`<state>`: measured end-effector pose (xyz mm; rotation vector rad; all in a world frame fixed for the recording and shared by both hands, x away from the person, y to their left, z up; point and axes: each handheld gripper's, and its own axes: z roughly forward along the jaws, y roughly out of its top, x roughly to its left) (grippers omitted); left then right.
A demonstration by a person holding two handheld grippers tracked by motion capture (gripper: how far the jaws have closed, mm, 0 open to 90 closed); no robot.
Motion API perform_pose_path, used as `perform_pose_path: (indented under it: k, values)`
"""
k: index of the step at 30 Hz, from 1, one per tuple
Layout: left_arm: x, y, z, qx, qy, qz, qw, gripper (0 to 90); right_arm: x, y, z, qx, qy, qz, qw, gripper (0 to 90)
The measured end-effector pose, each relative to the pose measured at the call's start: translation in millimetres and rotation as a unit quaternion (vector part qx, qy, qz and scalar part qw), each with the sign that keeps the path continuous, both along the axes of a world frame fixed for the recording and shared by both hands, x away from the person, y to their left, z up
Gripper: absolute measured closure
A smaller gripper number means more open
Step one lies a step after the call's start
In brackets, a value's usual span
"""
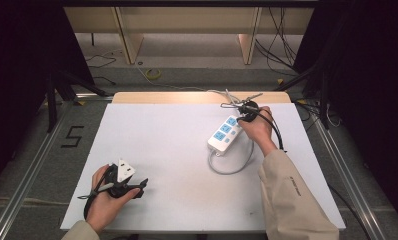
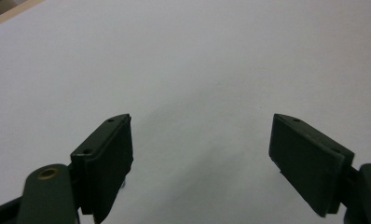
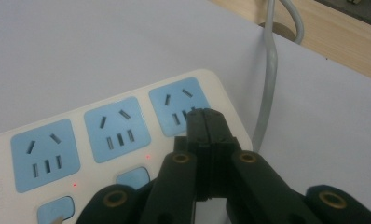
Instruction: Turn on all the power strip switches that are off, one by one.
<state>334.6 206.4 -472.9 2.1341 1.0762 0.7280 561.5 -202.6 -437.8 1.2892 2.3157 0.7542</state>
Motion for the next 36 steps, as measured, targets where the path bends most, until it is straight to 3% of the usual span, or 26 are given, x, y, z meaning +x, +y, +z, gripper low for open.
perform_pose_path:
  k: [36]
  values:
    - [1.1, -0.7, -1.0, 0.004, 0.003, -0.001, 1.0, 21.6, -37.4, -12.1, 15.9, 0.023, -0.017, 0.029, 0.9992, 78.8]
